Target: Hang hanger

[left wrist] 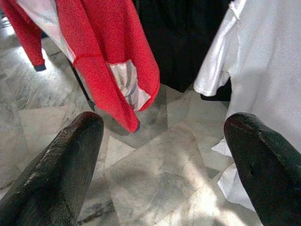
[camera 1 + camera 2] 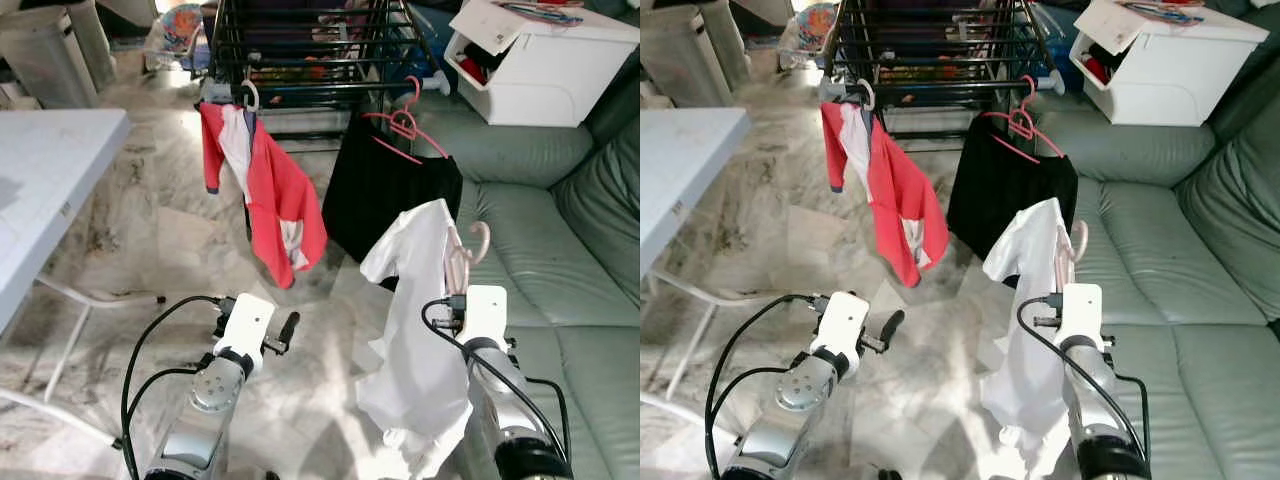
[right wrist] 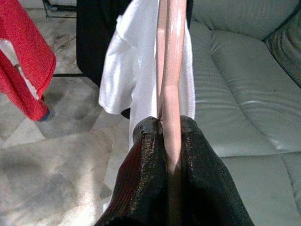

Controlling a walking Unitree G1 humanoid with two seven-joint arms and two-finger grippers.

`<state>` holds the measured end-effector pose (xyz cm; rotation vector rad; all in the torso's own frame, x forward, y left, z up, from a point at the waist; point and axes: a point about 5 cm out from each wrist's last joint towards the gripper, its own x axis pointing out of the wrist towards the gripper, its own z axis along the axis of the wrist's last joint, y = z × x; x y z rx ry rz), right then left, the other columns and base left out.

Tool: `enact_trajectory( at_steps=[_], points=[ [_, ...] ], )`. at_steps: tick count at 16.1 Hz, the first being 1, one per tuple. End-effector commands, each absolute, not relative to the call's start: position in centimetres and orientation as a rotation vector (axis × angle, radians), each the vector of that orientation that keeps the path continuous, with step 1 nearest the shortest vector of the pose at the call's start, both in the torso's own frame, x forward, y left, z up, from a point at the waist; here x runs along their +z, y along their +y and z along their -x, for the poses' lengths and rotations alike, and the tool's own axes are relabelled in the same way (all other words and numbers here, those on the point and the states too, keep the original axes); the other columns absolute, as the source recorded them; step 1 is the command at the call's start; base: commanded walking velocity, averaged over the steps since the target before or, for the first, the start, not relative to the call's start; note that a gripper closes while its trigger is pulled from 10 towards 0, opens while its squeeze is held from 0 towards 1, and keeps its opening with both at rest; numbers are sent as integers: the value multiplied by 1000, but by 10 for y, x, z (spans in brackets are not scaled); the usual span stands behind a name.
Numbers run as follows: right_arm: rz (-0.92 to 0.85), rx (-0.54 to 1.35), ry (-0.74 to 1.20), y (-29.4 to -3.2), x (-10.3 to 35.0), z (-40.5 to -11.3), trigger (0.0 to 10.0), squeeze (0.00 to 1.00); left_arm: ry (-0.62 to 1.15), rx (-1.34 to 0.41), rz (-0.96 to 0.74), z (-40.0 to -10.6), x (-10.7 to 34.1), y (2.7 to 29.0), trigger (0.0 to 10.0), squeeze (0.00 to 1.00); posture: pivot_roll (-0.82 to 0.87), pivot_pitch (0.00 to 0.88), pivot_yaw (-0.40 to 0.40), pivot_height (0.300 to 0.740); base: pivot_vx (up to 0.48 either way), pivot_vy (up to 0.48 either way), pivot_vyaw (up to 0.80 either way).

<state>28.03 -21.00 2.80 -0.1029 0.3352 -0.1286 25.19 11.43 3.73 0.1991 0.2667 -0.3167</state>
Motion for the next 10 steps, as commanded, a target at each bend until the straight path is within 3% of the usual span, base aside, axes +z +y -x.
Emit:
enact_trajectory(
  at_steps=[1, 5, 10],
  points=[
    [114, -105, 267, -207, 43, -293, 10000, 0, 253, -289, -207, -255, 39, 118, 10000, 0, 9, 0, -49, 740, 0, 0, 0],
    [106, -78, 266, -196, 42, -297, 10000, 0, 244, -269, -213, -257, 40, 123, 10000, 0, 14, 0, -40, 740, 0, 0, 0],
    [87, -120, 262, -202, 40, -294, 10000, 0, 248, -323, -206, -259, 42, 120, 10000, 0, -2, 0, -4, 740, 0, 0, 0]
  ],
)
